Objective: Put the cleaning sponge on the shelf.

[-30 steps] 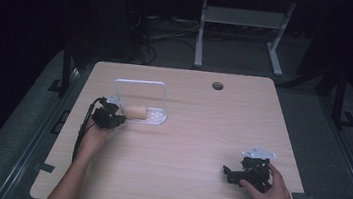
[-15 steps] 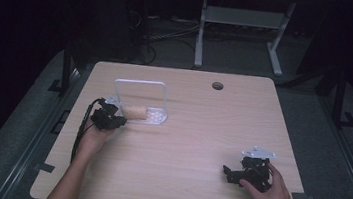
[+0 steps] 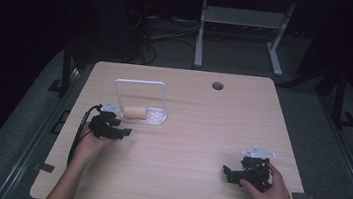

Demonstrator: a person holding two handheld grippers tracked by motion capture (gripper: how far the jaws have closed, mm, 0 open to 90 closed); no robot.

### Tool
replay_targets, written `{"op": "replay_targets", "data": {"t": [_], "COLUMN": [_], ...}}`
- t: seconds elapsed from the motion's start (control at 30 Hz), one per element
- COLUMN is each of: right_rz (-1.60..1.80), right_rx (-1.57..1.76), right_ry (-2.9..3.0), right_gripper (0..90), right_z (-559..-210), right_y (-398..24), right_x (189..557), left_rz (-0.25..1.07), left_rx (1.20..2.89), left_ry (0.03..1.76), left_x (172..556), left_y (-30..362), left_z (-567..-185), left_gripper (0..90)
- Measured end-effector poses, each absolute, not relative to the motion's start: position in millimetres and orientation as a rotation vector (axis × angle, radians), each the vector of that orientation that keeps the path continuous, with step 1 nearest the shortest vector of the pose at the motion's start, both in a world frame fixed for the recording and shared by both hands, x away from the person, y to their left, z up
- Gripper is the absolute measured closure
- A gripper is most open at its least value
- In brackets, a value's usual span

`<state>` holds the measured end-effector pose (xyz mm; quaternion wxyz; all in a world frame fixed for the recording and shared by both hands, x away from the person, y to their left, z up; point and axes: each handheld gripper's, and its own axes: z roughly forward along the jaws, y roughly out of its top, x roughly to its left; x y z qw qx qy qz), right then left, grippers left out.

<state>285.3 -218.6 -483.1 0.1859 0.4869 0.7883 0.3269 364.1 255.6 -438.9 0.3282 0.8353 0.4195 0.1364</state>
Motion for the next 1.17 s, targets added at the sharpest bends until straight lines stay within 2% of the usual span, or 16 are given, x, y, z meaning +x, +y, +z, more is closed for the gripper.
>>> {"op": "replay_targets", "data": {"t": [0.3,0.87,1.17], "right_rz": [0.921,0.923,0.923], "right_rx": [1.372,1.377,1.376], "right_ry": [2.220,2.219,2.219], "right_gripper": [0.0,0.0,0.0], "right_z": [-483.1,-483.0,-483.1], "right_y": [-218.6,-218.3,-218.3], "right_x": [285.3,285.2,285.2], "left_rz": [0.373,0.393,0.397], "left_rx": [2.178,2.196,2.245], "left_ry": [1.029,0.945,0.918], "left_x": [333.9,283.8,279.2], "left_y": [251.6,262.6,263.8], "left_z": [-440.1,-455.6,-467.1], "left_gripper": [18.4,15.1,13.5]}}
